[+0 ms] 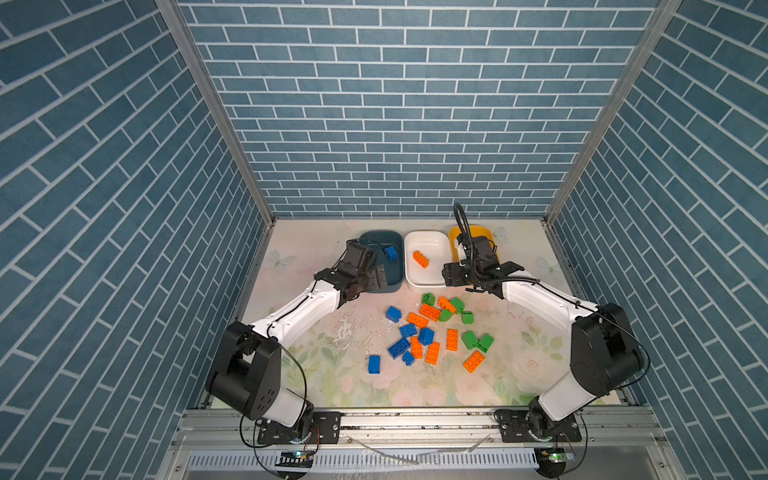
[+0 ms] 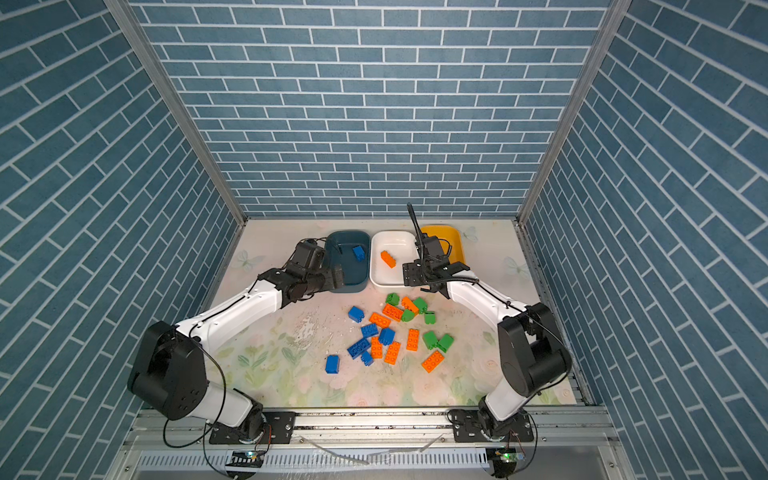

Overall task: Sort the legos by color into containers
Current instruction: 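Carry the orange brick with the right gripper and release it into the white tub, then lower the right gripper onto a green brick and grasp it, then drop the green brick into the yellow tub while the left gripper reaches for blue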

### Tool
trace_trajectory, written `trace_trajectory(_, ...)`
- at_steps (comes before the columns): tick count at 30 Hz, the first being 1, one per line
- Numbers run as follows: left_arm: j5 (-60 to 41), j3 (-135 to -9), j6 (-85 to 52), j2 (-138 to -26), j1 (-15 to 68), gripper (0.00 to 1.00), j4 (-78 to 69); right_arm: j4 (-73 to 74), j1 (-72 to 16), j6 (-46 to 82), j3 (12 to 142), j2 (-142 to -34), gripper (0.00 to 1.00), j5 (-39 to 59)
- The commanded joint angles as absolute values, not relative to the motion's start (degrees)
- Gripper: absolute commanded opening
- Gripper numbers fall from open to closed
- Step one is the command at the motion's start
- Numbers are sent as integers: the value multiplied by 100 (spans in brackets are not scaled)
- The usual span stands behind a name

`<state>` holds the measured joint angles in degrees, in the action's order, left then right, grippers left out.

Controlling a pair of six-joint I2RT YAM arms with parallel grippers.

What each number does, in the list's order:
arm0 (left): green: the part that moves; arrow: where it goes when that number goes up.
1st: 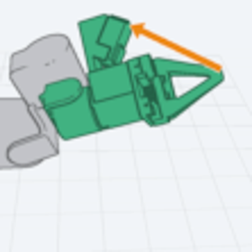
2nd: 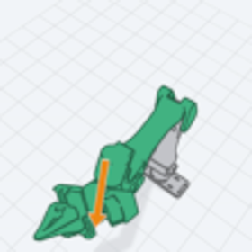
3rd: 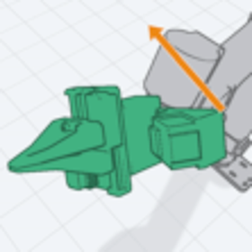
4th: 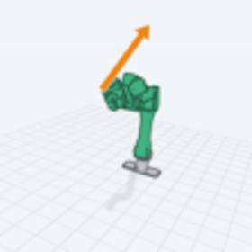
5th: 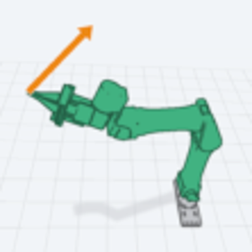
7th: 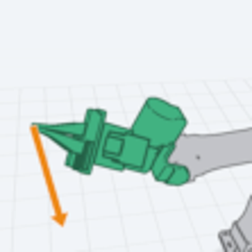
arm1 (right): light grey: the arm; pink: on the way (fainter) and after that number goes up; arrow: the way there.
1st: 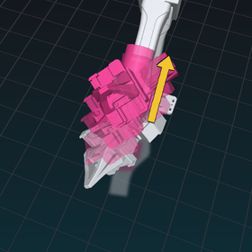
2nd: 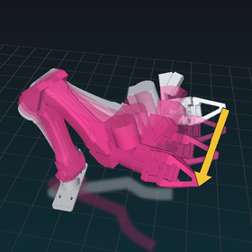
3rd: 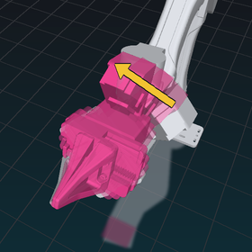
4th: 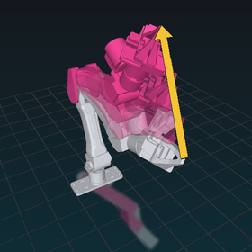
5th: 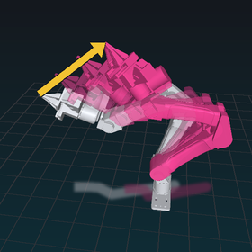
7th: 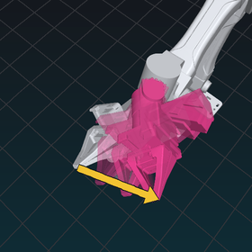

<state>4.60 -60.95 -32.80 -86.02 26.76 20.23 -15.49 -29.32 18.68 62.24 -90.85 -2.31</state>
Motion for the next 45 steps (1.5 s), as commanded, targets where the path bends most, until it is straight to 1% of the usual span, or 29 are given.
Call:
trace_trajectory(1,422,-6215,-3322,-8622,2671,99,1970,-2088,-2759,2150,5716,-8796,78,-305)
trace_trajectory(7,433,-6110,-3346,-8531,2669,99,1856,-2644,-2619,2312,5344,-8610,77,94)
trace_trajectory(10,348,-6064,-3354,-8498,2666,99,1750,-2736,-2617,2436,5258,-8726,77,357)
trace_trajectory(14,242,-6100,-3356,-8525,2669,99,1742,-2764,-2637,2632,5215,-8872,76,160)
trace_trajectory(18,237,-6099,-3390,-8558,2672,99,1740,-2657,-2677,2552,5198,-8971,70,321)
trace_trajectory(23,220,-6094,-3436,-8571,2667,99,1723,-2767,-2838,2356,5281,-9181,65,140)
trace_trajectory(30,205,-6101,-3452,-8591,2670,99,1722,-2849,-2918,2338,5367,-9402,54,0)
trace_trajectory(36,1130,-6266,-3246,-8557,3023,99,2043,-2902,-2960,2277,5440,-9538,46,-88)
trace_trajectory(41,1258,-6341,-3190,-8609,3200,99,2086,-2884,-2989,2151,5442,-9491,39,-281)
trace_trajectory(45,2140,-6615,-3130,-8728,3650,99,2426,-2653,-3002,1932,5309,-9236,35,-222)
